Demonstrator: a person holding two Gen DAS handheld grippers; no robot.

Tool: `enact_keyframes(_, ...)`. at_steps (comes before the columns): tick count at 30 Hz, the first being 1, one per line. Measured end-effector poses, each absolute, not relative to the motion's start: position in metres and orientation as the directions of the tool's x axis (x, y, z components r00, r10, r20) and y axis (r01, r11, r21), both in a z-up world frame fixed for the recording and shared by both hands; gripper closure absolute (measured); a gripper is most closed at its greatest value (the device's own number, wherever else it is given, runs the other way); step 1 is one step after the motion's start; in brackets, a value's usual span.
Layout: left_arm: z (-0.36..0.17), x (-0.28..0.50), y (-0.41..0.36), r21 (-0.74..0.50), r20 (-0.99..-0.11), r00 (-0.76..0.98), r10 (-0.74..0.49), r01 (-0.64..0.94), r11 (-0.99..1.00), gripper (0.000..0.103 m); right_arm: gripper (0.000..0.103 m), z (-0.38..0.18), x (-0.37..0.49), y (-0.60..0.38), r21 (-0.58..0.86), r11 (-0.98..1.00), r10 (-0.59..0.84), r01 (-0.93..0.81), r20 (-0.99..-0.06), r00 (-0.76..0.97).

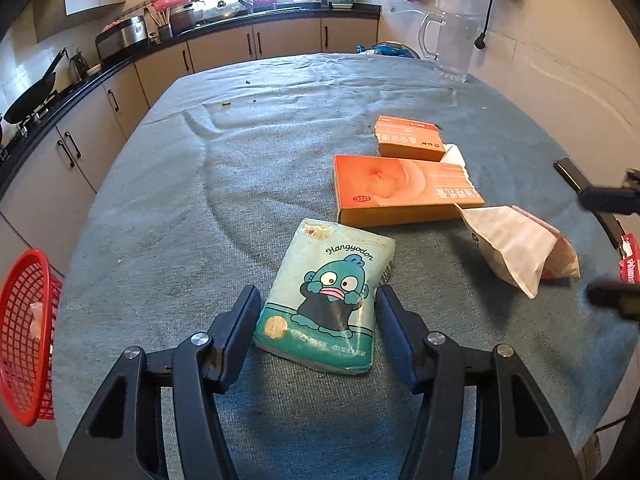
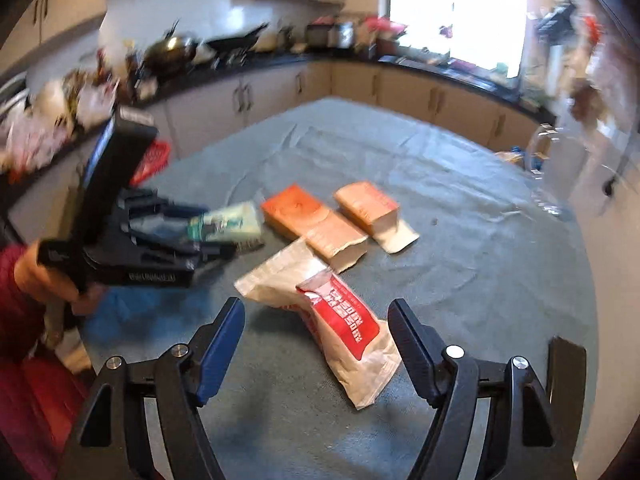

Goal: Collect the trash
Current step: 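Grasp the green snack packet with the left tool while the right tool grasps the white-red paper bag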

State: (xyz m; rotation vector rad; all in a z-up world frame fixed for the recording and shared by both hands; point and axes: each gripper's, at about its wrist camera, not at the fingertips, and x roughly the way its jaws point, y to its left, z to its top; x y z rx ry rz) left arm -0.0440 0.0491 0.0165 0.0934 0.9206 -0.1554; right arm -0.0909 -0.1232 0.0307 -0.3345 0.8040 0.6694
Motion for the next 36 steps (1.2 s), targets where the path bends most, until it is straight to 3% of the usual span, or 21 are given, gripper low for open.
enact_keyframes(7,0.015,-0.041,0.048,0.002,-0.801,0.588,-0.11,0.187,0.982,0.044,0.025,0.006,-0.053,-0.121,-0.044,0.736,0.353,-0.675,-0.826,0.439)
enact_keyframes(9,0.015,-0.041,0.048,0.004,-0.801,0.588,-0.111,0.191,0.982,0.044,0.035,0.0,-0.047,-0.119,-0.007,0.745,0.362,-0.667,-0.835,0.414)
enact_keyframes(10,0.015,-0.041,0.047,0.005,-0.801,0.589,-0.111,0.192,0.981,0.044,0.049,-0.004,-0.045,-0.119,0.031,0.741,0.382,-0.671,-0.842,0.382)
enact_keyframes(14,0.015,-0.042,0.049,0.001,-0.798,0.591,-0.117,0.195,0.981,0.048,0.053,-0.001,-0.056,-0.123,0.082,0.766,0.421,-0.637,-0.814,0.401)
enact_keyframes(24,0.024,-0.052,0.045,0.043,-0.765,0.64,-0.077,0.17,0.985,0.055,0.055,0.018,-0.092,-0.143,0.27,0.87,0.47,-0.413,-0.708,0.528)
enact_keyframes(36,0.037,-0.069,0.049,0.086,-0.725,0.688,-0.037,0.144,0.986,0.056,0.055,0.028,-0.099,-0.137,0.377,0.848,0.529,-0.373,-0.646,0.551)
